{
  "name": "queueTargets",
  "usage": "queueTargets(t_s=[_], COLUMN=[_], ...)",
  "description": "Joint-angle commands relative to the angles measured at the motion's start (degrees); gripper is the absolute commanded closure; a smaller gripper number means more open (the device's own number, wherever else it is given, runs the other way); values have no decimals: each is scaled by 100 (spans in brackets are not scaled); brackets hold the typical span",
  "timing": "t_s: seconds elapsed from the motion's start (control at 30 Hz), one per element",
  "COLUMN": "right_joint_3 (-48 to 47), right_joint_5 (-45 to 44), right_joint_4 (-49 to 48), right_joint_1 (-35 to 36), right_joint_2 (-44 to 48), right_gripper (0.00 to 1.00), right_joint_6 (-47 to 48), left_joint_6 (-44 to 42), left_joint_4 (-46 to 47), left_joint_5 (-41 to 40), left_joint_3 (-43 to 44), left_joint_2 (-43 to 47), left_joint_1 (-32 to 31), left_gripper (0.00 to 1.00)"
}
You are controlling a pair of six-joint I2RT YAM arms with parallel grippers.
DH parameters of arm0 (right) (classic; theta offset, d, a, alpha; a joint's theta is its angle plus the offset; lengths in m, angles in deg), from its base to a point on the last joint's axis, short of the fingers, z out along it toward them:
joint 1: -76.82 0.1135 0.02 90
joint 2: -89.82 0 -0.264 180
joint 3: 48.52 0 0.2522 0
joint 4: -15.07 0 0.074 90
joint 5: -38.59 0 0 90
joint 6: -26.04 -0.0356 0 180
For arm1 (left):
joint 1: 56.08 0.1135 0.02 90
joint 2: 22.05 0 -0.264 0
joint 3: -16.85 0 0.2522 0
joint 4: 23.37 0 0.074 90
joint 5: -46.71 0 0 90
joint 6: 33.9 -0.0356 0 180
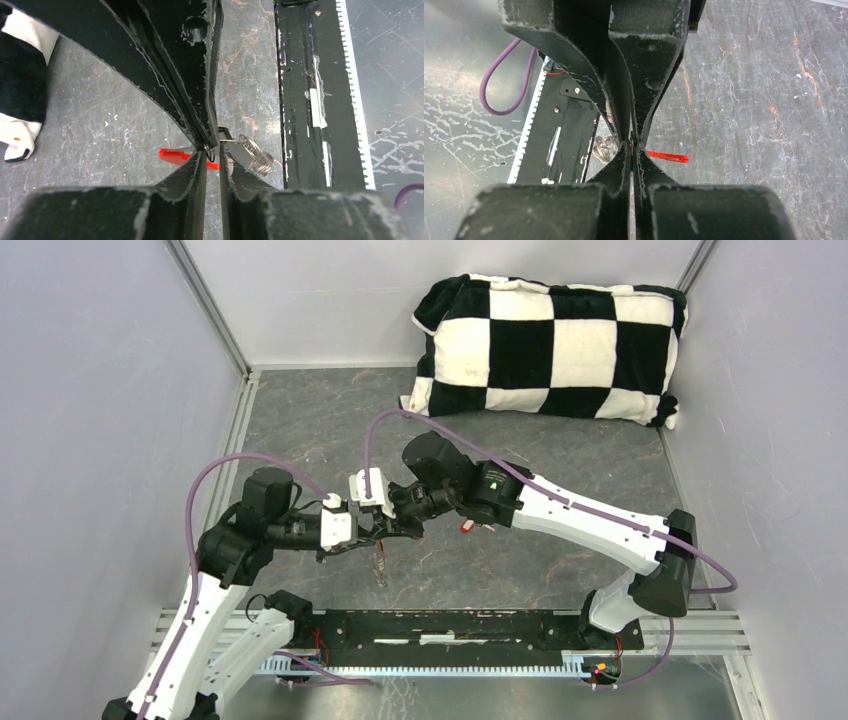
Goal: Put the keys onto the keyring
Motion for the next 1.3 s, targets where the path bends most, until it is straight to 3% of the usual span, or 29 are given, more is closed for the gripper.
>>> queueTargets(t_s=[0.0,0.07,0.13,0.23,0.33,0.47,0.7,1.0,1.17,1.27], right_joint_3=[-442,-467,-453,-354,270,1359,2627,3111,3153,3172], right_joint_5=[-197,-214,-220,-234,-247,-246,-148,290,303,372], right_joint_4=[261,298,282,72,-776,-2130,-3959,-5475,-5596,-5619], right_joint_1=[88,102,97,84,-39,-346,-603,-810,-808,-830], right_joint_2=[-109,-107,-79,49,511,1219,1886,1956,1893,1875], right_gripper=[100,100,99,82,63,54,53,54,63,73], right_joint_6=[195,206,186,-21,-506,-1377,-2764,-3945,-4069,-4085], left_joint_6=[-441,-629,-710,-753,-239,849,2448,2990,3058,2986], left_joint_4=[-165,-265,-307,-336,197,1146,2640,3405,3514,3444], left_joint_5=[63,65,-20,-46,-164,-239,-21,243,287,280], left_joint_3=[207,216,204,198,138,-53,-448,-423,-373,-366], left_joint_2=[-13,-30,-63,-55,42,313,792,765,708,723], left_joint_1=[-4,-4,0,-6,-2,-1,-4,0,-7,-4], left_gripper=[84,95,98,98,98,98,98,98,98,98])
